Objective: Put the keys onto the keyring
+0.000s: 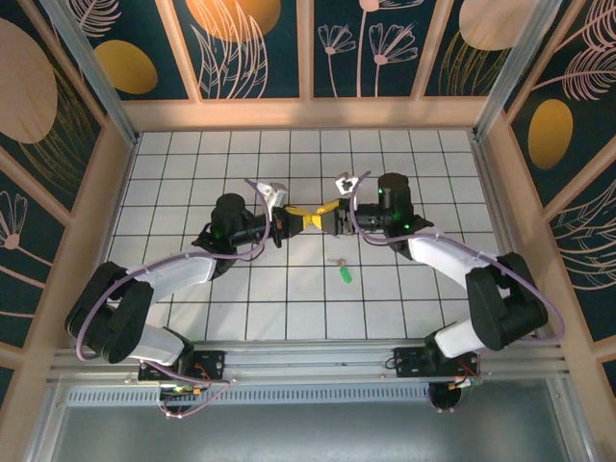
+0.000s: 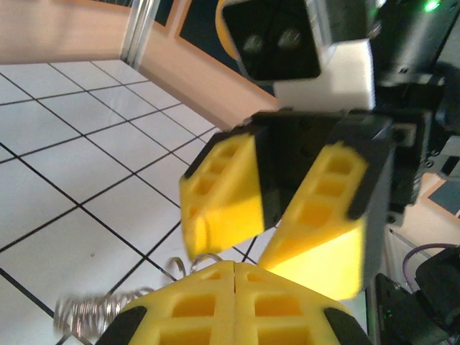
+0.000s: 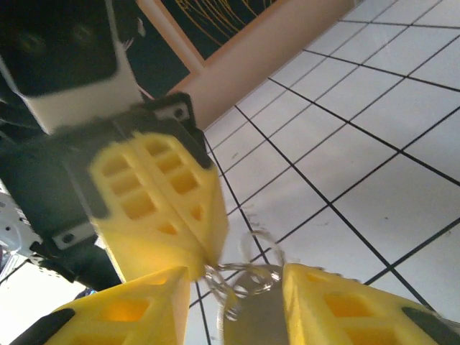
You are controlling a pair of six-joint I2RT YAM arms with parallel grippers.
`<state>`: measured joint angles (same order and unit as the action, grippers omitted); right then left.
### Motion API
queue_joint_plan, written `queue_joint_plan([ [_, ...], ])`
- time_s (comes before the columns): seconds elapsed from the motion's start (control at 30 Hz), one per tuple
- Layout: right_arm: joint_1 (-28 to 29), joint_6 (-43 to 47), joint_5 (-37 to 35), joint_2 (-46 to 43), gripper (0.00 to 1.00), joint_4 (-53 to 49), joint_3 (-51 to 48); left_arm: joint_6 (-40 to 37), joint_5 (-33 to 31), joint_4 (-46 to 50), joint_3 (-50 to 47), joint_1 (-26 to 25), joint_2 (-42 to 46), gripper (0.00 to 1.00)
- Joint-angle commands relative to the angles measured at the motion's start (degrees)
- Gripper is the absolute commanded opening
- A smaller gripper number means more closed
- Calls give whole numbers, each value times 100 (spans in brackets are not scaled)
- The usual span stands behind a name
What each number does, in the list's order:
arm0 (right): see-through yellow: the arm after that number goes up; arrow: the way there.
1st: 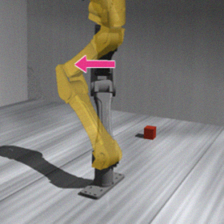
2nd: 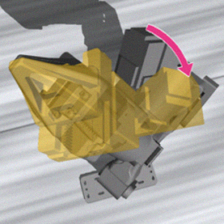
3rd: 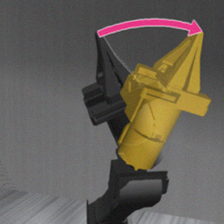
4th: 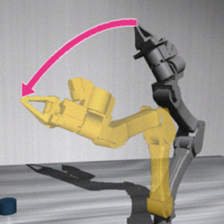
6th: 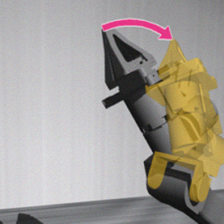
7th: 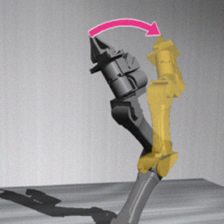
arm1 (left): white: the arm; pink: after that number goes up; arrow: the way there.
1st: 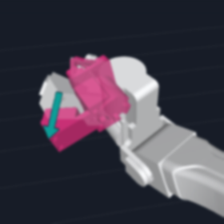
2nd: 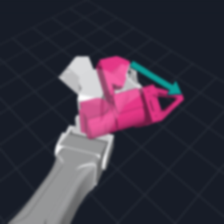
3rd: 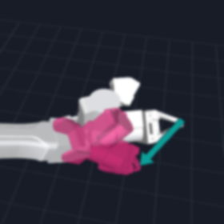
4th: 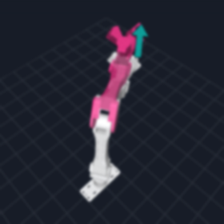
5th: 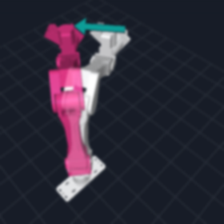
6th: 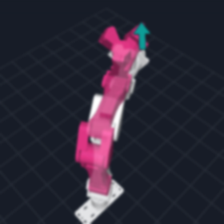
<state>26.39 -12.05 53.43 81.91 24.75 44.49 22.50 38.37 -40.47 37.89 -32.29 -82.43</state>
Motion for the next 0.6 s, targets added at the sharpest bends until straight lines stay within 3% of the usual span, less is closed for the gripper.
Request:
queue_joint_plan([
  [0.0, -119, -153, -37, -615, 42, 587, -214, -85, -190, -121, -114, -49, 192, 0],
  [0.27, -186, -389, -288, -1290, 44, 783, -673, -156, -352, -163, -107, -49, 386, 0],
  [0.57, -168, -477, -43, -1007, 42, 1053, -784, -237, -132, -147, 5, -49, 388, 0],
])
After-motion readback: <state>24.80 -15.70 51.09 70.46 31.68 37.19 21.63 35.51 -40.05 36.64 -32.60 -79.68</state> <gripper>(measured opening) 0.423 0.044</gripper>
